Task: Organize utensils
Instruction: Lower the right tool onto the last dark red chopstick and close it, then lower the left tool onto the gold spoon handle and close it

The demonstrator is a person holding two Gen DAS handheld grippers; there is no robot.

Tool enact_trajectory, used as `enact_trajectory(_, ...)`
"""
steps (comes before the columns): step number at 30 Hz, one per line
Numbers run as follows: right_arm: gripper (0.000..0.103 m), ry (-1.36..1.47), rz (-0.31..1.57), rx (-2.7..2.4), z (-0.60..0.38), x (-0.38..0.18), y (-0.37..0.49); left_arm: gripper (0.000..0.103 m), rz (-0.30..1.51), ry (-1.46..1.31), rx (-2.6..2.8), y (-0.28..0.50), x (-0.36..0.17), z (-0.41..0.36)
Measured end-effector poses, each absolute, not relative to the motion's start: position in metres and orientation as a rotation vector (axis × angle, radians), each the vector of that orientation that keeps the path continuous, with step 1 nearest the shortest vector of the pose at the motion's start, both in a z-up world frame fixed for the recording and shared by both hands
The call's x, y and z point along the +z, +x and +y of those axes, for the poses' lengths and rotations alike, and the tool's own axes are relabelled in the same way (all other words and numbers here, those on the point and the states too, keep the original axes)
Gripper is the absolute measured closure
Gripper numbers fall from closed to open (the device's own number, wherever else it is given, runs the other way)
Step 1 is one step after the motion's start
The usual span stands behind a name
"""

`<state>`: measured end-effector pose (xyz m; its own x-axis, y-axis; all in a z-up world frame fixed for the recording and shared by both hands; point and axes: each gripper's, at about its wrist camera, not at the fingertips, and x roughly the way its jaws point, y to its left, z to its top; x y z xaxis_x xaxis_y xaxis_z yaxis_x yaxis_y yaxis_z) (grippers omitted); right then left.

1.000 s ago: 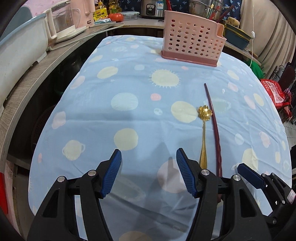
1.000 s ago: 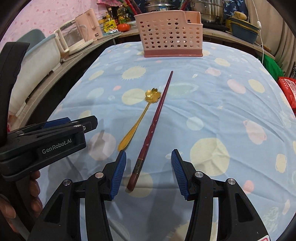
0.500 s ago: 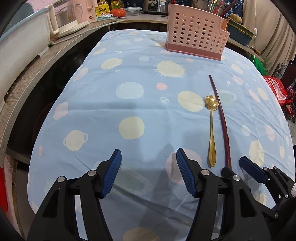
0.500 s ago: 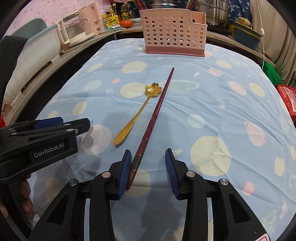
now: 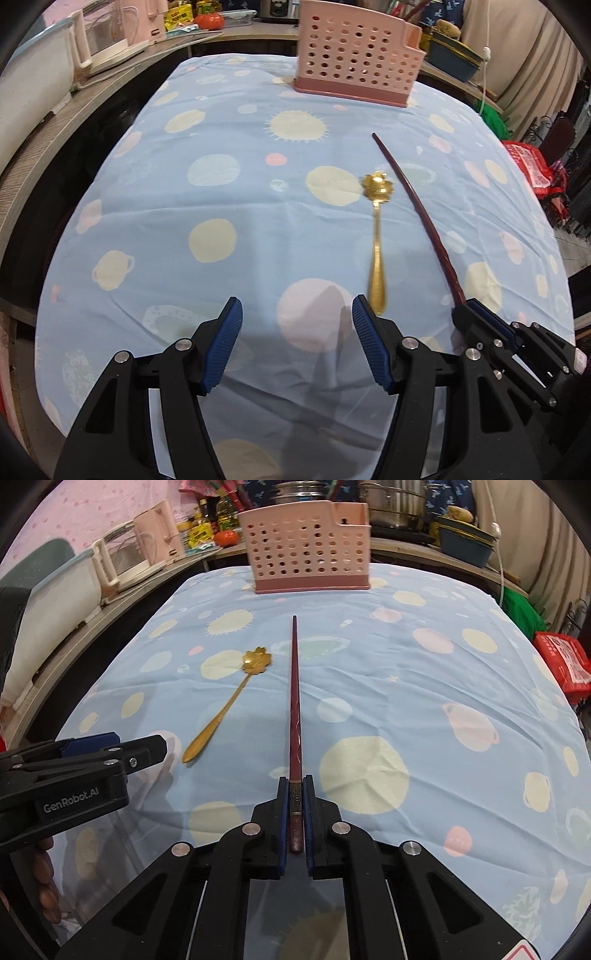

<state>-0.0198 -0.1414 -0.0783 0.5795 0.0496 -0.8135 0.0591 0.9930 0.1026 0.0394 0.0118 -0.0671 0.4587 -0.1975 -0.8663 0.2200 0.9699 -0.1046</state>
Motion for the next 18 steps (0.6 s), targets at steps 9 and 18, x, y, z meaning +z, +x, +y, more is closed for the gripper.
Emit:
enact_trajectory(9, 0.096, 0.174, 0.954, -0.028, -0.159, -0.079, -0.025, 0.041, 1.078, -0.010, -0.319, 0.048, -0.075, -0.011)
enact_trajectory(18, 0.096, 0.176, 0.952, -0.028, -0.158, -0.079, -0.025, 0.073, 1.050, 0.023, -0.341, 0.047, -0.077, -0.015)
